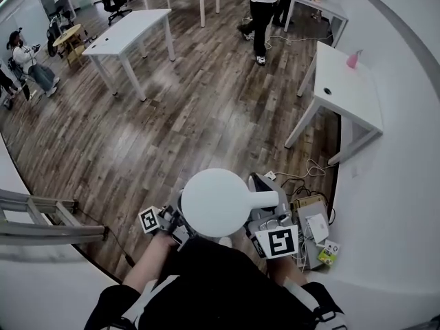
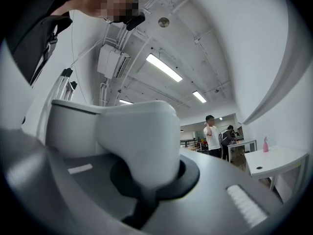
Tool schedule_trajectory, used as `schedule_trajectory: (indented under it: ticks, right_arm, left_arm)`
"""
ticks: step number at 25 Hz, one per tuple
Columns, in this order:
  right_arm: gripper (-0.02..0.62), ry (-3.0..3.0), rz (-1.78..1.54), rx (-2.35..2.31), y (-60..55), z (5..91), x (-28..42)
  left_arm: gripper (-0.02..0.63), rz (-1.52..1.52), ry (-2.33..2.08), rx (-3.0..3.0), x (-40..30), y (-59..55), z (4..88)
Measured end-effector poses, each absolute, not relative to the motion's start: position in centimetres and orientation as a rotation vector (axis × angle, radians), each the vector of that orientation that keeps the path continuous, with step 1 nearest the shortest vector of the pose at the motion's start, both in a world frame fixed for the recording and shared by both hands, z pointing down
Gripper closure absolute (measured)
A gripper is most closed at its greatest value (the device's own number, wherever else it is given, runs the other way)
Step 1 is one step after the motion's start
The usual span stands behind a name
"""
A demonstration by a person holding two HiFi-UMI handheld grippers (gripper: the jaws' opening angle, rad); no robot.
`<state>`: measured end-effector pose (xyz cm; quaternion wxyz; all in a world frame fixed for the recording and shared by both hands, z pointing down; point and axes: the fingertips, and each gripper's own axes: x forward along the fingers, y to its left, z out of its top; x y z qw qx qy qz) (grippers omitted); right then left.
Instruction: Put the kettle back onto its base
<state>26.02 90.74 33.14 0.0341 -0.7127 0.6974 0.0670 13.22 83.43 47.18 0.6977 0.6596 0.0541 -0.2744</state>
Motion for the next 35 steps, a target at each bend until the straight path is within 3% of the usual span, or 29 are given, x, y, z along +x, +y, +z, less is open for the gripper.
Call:
schedule_trajectory:
  ticks: [16, 35]
  right_arm:
    - [0.592, 2.227, 0.271, -2.145, 76.1, 32.6, 23.7]
    - [0.591, 2.441, 0.144, -1.923, 57.7, 34.5, 13.2]
  left_arm:
    - [0.193, -0.695, 0.133, 1.469, 11.6, 69.1, 47.1]
    - [0.193, -0.830, -0.032, 1.452, 0.2, 53.9, 49.6]
